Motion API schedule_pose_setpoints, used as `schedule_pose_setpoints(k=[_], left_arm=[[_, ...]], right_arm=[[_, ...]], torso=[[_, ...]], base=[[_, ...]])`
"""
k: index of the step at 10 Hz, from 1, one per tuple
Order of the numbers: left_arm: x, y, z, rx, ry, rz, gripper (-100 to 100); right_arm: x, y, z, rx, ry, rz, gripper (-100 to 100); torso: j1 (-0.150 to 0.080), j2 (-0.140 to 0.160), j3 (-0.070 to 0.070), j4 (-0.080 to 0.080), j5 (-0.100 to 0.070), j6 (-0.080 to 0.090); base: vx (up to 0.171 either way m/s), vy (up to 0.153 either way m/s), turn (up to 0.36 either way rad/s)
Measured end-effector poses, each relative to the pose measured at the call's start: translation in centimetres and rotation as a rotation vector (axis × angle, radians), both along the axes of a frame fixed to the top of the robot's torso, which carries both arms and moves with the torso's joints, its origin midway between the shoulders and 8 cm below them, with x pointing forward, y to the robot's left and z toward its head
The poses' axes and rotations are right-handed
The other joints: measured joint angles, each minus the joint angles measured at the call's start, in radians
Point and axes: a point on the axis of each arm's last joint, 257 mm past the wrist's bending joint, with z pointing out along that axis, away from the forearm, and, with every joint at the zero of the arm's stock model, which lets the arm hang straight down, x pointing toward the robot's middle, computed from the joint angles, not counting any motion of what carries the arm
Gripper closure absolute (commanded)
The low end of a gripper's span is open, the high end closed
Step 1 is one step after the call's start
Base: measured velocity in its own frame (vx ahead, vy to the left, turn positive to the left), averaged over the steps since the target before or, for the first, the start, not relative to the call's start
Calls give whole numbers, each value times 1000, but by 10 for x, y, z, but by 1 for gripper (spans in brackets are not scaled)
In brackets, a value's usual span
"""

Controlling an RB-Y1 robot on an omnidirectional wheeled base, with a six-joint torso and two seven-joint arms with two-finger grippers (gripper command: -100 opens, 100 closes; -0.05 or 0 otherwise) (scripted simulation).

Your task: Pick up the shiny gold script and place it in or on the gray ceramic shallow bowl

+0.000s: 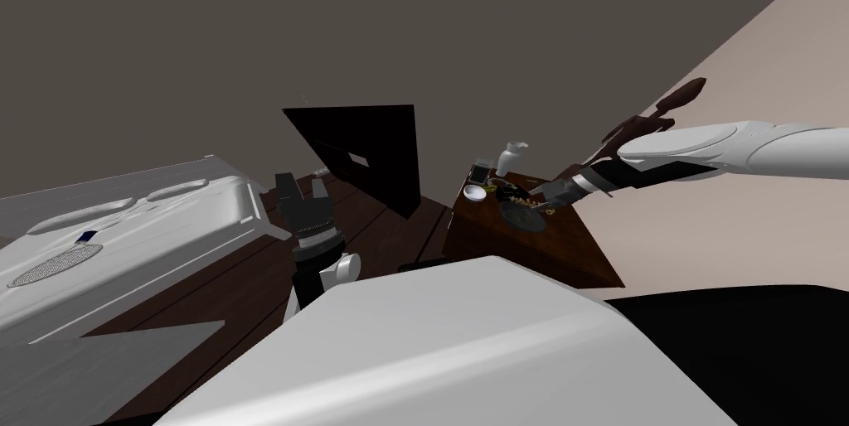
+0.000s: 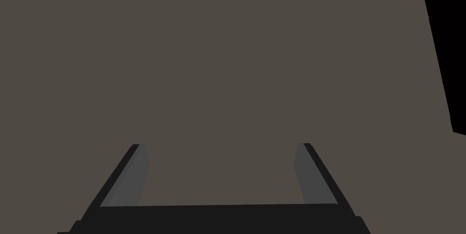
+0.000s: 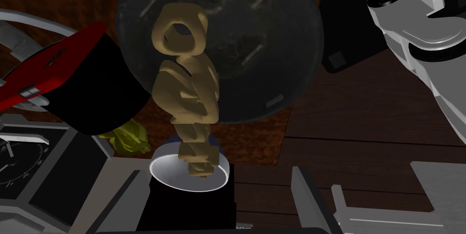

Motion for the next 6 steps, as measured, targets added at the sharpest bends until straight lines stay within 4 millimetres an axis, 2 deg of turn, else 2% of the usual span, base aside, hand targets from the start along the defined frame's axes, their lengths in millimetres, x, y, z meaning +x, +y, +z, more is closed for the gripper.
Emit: schedule_pose_setpoints(k=[1,6], left_arm=[[0,0,0,0,0,0,0],[0,0,0,0,0,0,0]], right_arm=[[0,0,0,0,0,0,-100],[9,12,45,-10,-6,23,-100]], torso=[[0,0,0,0,0,0],[0,0,0,0,0,0]], base=[[2,-3,-37],[5,-4,-42]])
